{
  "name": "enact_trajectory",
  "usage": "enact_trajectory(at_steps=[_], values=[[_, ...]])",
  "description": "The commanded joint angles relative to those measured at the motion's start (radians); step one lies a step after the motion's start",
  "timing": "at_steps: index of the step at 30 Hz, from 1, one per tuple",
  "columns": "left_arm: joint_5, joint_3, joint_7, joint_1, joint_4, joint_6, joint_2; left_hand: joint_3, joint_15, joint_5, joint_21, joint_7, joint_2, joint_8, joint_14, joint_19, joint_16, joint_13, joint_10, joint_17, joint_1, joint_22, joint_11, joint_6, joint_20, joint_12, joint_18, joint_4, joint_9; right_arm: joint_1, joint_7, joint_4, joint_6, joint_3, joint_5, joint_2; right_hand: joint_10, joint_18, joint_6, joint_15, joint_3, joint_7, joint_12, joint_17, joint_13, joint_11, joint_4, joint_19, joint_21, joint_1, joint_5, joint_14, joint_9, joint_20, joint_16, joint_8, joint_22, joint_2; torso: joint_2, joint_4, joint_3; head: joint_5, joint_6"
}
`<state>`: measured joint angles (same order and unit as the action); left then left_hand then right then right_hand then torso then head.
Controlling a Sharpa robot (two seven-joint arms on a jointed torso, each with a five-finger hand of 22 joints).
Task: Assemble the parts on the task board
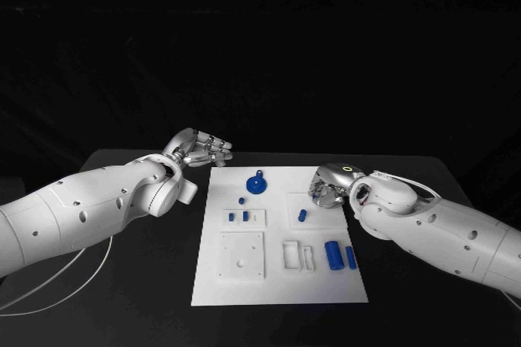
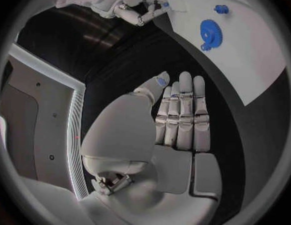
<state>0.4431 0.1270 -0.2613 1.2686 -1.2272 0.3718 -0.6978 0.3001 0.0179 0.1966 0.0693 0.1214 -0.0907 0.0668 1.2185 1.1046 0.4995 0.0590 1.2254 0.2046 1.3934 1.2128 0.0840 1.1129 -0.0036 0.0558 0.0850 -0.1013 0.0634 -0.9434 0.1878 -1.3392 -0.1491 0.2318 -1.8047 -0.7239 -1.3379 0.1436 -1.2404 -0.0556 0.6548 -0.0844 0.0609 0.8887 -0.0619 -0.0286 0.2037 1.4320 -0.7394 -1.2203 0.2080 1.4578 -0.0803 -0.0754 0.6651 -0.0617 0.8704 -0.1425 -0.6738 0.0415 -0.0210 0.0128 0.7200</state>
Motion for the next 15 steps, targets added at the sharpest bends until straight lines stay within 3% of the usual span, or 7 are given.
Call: enact_trajectory(at_steps=[1,5,15], values=[[-0.008,-0.001,-0.009,0.0,-0.001,-0.015,0.0,-0.004,0.0,-0.004,-0.002,0.002,0.012,-0.003,0.007,0.007,-0.004,0.0,-0.006,0.001,0.0,-0.001,-0.001,-0.004,0.002,0.005,-0.014,0.001,0.0,0.007,0.023,0.0,0.008,-0.004,-0.036,0.002,-0.025,-0.001,-0.016,-0.01,0.025,0.005,0.001,0.0,-0.006,0.006,0.003,0.0,-0.008,-0.009,-0.011,0.0,-0.007,-0.011,0.005,-0.005,0.011,0.015,0.0,0.0001,-0.0003,0.0,0.001],[-0.008,-0.001,-0.007,0.0,0.002,-0.016,0.0,-0.004,0.0,-0.004,-0.002,0.002,0.013,-0.002,0.008,0.008,-0.005,0.0,-0.006,0.002,0.001,-0.002,-0.001,-0.004,0.001,0.005,-0.013,0.001,0.0,0.009,0.039,-0.005,-0.004,-0.004,-0.055,0.002,-0.041,-0.005,-0.027,-0.013,0.057,0.008,0.001,-0.002,-0.007,0.01,0.006,-0.001,-0.008,-0.012,-0.067,0.001,-0.017,-0.015,0.003,-0.004,0.026,0.014,0.0,-0.0002,-0.0003,0.0,0.001],[-0.008,-0.001,-0.006,0.0,0.008,-0.017,0.0,-0.004,0.0,-0.004,-0.002,0.002,0.013,-0.002,0.008,0.008,-0.005,0.0,-0.006,0.002,0.001,-0.002,-0.001,-0.004,0.001,0.005,-0.013,0.001,0.0,0.01,0.044,-0.021,-0.061,-0.004,-0.054,-0.003,-0.051,-0.007,-0.031,-0.016,0.075,0.011,0.001,-0.003,-0.007,0.013,0.002,0.007,0.006,-0.009,-0.074,0.004,-0.039,-0.018,0.003,-0.003,0.06,0.004,0.0,-0.0005,0.0002,-0.001,-0.003]])
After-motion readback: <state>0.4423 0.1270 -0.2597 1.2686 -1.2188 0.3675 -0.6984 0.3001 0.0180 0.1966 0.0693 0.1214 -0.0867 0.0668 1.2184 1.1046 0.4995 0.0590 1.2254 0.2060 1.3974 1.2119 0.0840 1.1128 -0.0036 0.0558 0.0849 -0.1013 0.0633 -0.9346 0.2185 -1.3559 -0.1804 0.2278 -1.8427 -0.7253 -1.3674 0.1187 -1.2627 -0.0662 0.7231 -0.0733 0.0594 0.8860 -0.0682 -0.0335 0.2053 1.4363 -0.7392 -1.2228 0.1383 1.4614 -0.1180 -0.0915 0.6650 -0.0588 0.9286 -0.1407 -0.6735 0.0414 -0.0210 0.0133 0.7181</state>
